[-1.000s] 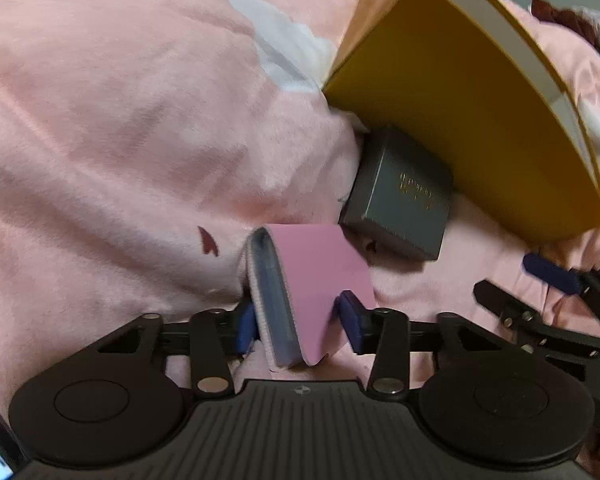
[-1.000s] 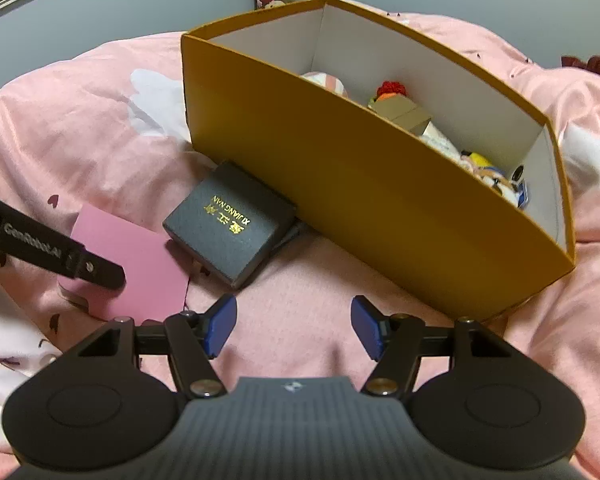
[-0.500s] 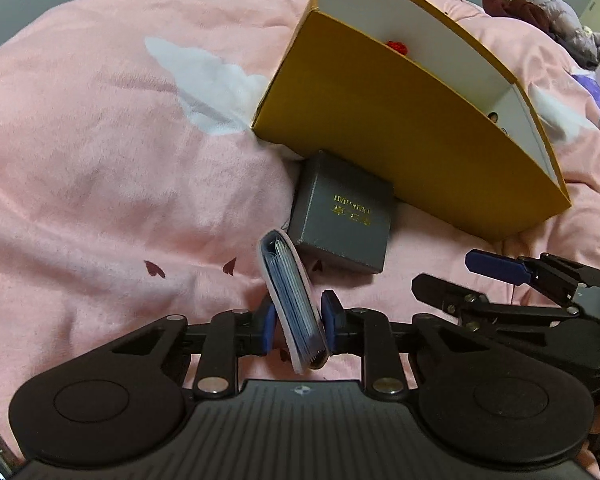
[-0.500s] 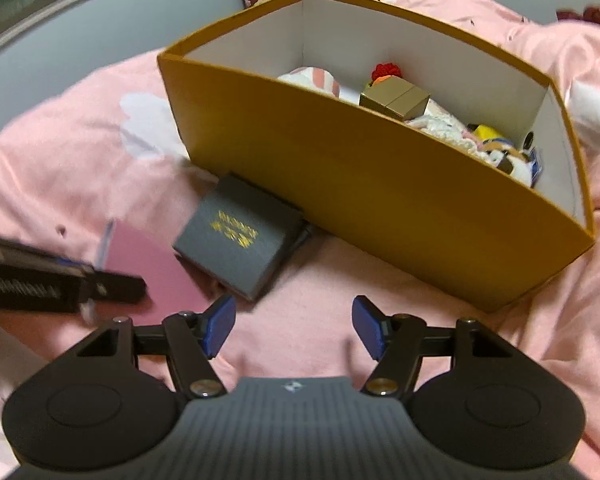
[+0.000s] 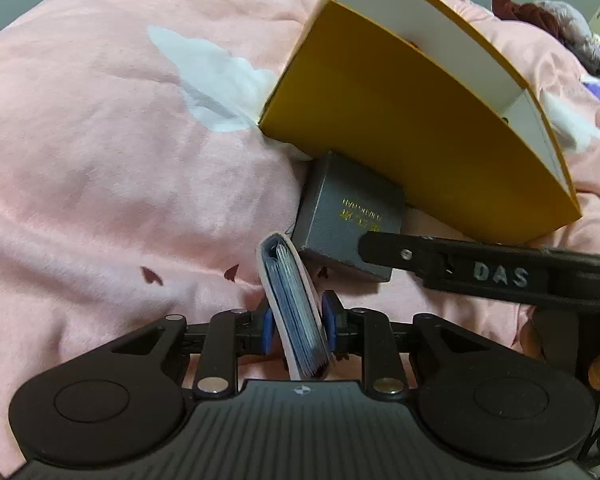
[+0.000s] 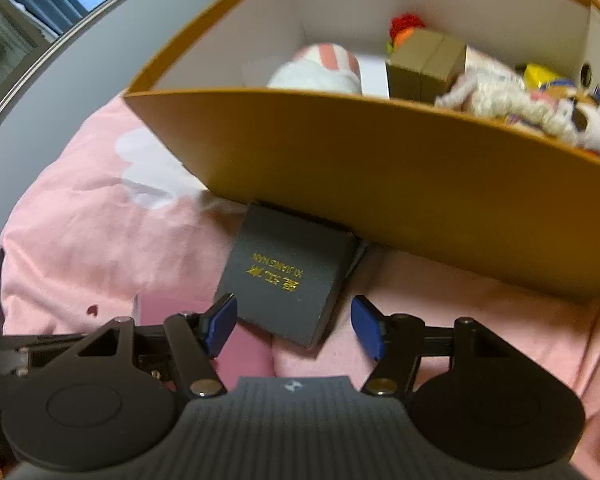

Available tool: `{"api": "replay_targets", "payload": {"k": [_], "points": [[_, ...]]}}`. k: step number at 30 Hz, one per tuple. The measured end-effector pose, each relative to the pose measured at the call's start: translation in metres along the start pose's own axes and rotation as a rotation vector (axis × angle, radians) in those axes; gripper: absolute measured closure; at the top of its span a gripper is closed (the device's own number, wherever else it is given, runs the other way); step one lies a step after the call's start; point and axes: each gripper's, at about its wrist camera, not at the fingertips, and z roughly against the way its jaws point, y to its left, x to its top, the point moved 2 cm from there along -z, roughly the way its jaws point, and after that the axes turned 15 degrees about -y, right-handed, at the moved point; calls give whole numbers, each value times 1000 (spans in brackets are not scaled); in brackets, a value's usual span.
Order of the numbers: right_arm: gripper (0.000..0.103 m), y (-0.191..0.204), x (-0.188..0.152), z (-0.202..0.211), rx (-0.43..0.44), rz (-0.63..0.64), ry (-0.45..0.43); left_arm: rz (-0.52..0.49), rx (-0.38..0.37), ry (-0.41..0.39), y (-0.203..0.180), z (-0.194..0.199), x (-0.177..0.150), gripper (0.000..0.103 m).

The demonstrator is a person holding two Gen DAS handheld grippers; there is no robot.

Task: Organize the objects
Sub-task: 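Grasp the pink card wallet with the left tool while the right tool grasps the black gift box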

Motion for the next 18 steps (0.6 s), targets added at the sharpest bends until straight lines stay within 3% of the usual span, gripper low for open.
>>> {"api": "replay_targets", "payload": {"k": [4,13,18], "points": [[36,-9,0,-18,-13,-50,45,-12,11,14,-4,-10,0,75],[28,-26,-4,-56,76,-220,95,-1,-4,37,-1,-20,-1,75],[40,-16,-4,-53,85,-182,72,5,-5,40,-1,-21,0,75]]}}
